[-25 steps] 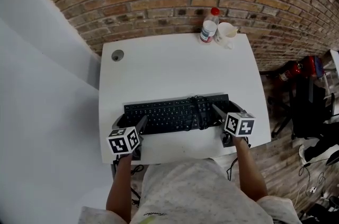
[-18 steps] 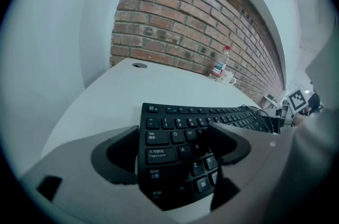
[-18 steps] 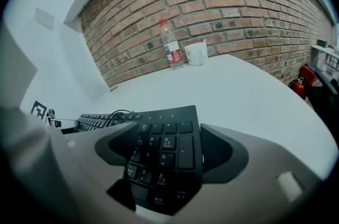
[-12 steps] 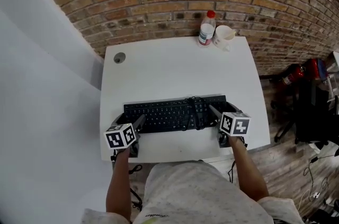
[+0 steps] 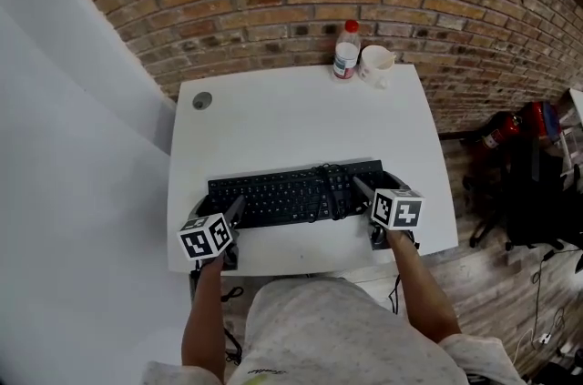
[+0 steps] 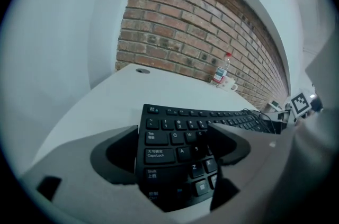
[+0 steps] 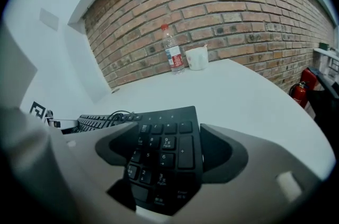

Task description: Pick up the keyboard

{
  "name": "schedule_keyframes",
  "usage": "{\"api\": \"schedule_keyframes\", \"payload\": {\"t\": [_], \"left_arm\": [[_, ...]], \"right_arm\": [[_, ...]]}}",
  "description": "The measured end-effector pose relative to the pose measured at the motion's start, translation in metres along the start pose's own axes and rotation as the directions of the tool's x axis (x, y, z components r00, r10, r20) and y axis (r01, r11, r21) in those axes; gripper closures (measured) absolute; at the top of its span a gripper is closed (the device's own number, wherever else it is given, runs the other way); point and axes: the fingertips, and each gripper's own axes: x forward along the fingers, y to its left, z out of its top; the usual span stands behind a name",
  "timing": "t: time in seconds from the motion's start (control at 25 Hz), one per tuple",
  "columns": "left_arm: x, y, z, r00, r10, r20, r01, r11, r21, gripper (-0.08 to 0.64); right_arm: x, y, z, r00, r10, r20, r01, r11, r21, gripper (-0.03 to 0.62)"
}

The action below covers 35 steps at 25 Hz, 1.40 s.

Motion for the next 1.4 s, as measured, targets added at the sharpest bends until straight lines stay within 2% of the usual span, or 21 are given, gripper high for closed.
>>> {"api": "schedule_keyframes", "payload": {"t": [0.28, 0.6, 0.92, 1.4], "left_arm": [[-0.022, -0.018, 0.042, 0.994, -0.005, 0.114, 0.0, 0.999, 0.042, 0.158], [-0.056, -0.045, 0.102, 0.967, -0.032, 0.252, 0.011, 0.996, 0.084, 0.158], [-0.101, -0.073, 0.16, 0.915, -0.068, 0.398, 0.018, 0.992, 0.127, 0.158], [-0.154, -0.093, 0.207, 0.827, -0.105, 0.553, 0.014, 0.986, 0.166, 0.156]], "right_arm": [[-0.022, 0.009, 0.04, 0.994, 0.035, 0.106, -0.032, 0.999, -0.031, 0.221], [-0.063, 0.025, 0.101, 0.966, 0.066, 0.252, -0.047, 0.996, -0.08, 0.219], [-0.114, 0.044, 0.159, 0.911, 0.103, 0.4, -0.053, 0.989, -0.135, 0.219], [-0.17, 0.072, 0.201, 0.832, 0.137, 0.538, -0.042, 0.982, -0.185, 0.218]]}}
